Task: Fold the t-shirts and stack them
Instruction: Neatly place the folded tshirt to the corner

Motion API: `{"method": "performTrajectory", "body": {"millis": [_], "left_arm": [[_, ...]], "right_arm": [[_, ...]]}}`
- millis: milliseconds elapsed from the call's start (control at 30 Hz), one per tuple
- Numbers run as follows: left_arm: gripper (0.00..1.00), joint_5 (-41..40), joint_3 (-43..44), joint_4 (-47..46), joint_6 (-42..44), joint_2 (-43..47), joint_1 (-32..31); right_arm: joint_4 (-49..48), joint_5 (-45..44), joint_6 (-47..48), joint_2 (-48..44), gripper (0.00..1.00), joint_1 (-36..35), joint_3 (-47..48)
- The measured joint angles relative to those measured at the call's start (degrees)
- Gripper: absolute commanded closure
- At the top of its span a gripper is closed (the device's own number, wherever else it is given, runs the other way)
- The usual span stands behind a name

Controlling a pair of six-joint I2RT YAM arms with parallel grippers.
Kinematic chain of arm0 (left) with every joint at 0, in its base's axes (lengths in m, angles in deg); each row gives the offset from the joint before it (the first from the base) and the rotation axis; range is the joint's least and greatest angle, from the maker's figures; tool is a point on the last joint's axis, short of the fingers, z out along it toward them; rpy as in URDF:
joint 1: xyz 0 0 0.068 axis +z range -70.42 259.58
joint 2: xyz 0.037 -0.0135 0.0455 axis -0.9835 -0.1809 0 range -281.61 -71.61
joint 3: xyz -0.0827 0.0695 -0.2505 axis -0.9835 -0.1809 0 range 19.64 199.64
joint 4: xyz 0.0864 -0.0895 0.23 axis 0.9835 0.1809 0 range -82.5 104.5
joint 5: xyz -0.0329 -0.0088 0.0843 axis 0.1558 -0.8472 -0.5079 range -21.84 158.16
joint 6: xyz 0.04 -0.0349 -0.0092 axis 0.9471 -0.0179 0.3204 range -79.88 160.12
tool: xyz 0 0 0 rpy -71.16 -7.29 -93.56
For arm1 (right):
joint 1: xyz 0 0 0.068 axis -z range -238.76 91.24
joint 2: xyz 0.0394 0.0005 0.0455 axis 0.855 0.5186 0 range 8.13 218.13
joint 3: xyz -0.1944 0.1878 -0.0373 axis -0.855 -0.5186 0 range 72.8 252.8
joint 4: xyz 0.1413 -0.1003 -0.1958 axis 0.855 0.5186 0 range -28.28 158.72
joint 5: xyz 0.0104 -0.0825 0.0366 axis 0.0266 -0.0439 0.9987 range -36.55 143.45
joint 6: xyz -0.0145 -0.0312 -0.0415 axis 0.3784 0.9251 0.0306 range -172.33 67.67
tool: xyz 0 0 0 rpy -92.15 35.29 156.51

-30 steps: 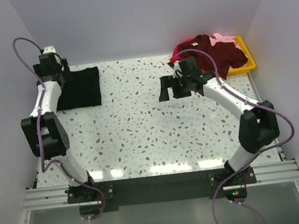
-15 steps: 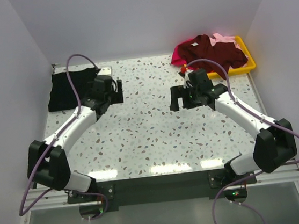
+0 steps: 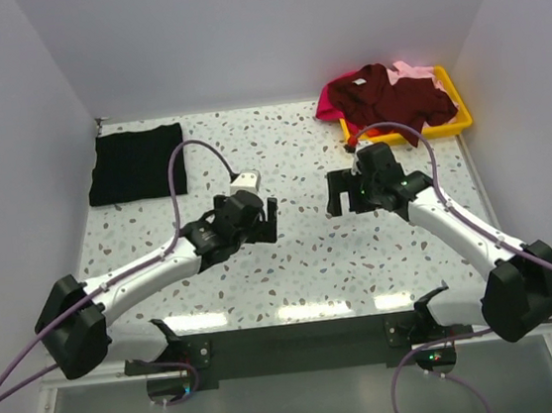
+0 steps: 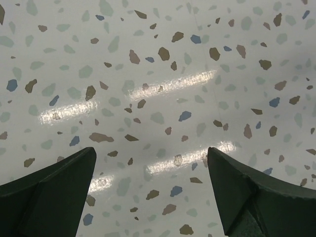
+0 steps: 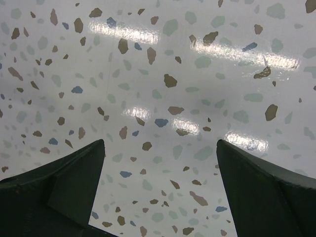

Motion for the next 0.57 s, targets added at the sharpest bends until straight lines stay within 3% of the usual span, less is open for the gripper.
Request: {"method": "performTrajectory", "body": {"millis": [267,567], "left_arm": [[0.00,-2.80,-0.22,0.42,-2.12,6.86,-1.42],[0.00,-5.09,0.59,2.69,-2.40,7.30,-1.42]], "right_arm": [[0.13,-1.01,-0.70,-1.29,0.01,0.00,-1.40],[0.22,-1.62,-1.31,-3.61,0.01,0.00,-2.29]]}}
